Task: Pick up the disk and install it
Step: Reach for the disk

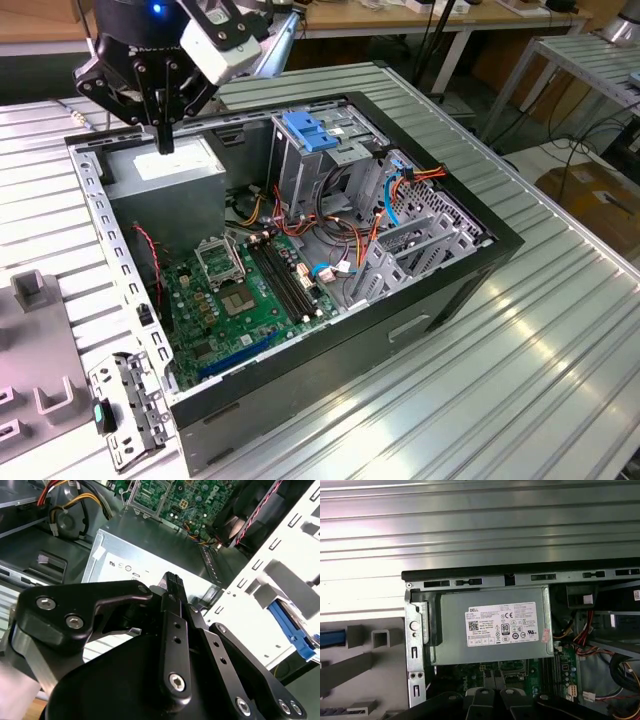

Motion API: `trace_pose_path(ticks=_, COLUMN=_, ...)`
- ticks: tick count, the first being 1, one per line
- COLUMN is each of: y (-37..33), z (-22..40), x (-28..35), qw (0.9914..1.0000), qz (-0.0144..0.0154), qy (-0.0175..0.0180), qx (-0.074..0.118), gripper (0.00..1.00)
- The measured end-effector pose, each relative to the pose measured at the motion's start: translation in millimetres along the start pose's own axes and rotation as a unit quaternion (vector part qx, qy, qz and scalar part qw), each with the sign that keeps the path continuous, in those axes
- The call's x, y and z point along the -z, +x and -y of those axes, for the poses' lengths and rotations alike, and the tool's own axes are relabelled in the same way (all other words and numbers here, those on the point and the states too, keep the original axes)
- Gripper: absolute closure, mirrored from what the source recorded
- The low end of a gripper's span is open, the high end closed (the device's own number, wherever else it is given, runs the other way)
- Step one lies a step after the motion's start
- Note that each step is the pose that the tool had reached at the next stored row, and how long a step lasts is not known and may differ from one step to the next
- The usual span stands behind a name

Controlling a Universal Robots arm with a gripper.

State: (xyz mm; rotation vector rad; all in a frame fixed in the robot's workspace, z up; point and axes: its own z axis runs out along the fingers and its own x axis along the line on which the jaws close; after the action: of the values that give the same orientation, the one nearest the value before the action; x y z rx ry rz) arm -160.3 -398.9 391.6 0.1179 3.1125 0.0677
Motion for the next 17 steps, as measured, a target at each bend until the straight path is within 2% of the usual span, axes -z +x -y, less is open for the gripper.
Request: trace_pose_path(ticks=17, y=14.9, z=1.2, x=-1.0, qw=1.00000, qz=-0.0005, qy=0.0001, qx=0.000, gripper=0.89)
